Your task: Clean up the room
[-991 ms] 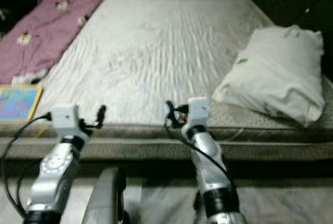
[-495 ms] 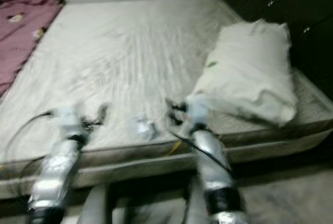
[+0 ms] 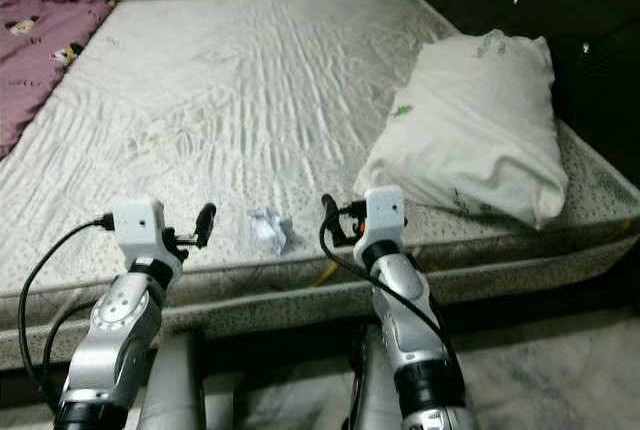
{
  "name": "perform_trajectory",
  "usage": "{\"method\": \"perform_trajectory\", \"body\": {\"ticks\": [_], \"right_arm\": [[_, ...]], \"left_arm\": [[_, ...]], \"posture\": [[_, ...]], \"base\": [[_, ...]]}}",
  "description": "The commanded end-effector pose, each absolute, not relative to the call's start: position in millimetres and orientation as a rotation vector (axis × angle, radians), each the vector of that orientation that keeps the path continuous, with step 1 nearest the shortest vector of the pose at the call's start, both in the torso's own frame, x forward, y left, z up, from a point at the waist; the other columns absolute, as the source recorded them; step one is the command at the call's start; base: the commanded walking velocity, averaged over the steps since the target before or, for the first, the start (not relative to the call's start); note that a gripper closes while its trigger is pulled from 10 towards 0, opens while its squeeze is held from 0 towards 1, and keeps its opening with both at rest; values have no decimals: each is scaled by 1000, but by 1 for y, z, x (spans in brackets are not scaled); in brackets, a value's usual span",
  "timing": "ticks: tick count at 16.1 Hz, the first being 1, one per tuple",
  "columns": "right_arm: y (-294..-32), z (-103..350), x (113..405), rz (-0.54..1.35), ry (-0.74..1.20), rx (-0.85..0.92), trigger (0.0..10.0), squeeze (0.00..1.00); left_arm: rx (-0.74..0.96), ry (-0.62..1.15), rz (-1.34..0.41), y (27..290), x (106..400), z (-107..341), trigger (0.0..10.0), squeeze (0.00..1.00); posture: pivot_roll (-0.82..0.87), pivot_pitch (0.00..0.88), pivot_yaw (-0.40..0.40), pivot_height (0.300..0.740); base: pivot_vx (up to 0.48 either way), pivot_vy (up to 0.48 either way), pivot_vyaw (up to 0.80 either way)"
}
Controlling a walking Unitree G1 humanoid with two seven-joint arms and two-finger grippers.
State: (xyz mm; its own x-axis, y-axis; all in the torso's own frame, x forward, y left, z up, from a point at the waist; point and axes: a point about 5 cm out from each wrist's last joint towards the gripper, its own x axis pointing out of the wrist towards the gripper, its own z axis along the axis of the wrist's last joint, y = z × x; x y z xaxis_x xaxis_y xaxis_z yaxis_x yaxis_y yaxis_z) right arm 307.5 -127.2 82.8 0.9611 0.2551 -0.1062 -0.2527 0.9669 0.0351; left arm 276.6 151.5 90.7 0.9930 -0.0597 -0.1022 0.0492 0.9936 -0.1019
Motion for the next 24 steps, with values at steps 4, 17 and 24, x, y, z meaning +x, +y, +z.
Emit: {"method": "perform_trajectory", "body": {"ticks": [4,17,24], "right_arm": [[-116,79,317,417,157,-115,10000,0],[-86,69,345,424,265,-189,10000,0],[-61,65,343,426,332,-111,0,0]], "left_arm": [[-71,115,-31,157,277,92,10000,0],[-25,132,81,180,241,100,10000,0],[-8,142,33,174,245,101,10000,0]], "posture": [[86,18,12,516],[238,78,-24,516],[234,72,4,516]], "base": [[0,0,400],[0,0,62],[0,0,0]]}}
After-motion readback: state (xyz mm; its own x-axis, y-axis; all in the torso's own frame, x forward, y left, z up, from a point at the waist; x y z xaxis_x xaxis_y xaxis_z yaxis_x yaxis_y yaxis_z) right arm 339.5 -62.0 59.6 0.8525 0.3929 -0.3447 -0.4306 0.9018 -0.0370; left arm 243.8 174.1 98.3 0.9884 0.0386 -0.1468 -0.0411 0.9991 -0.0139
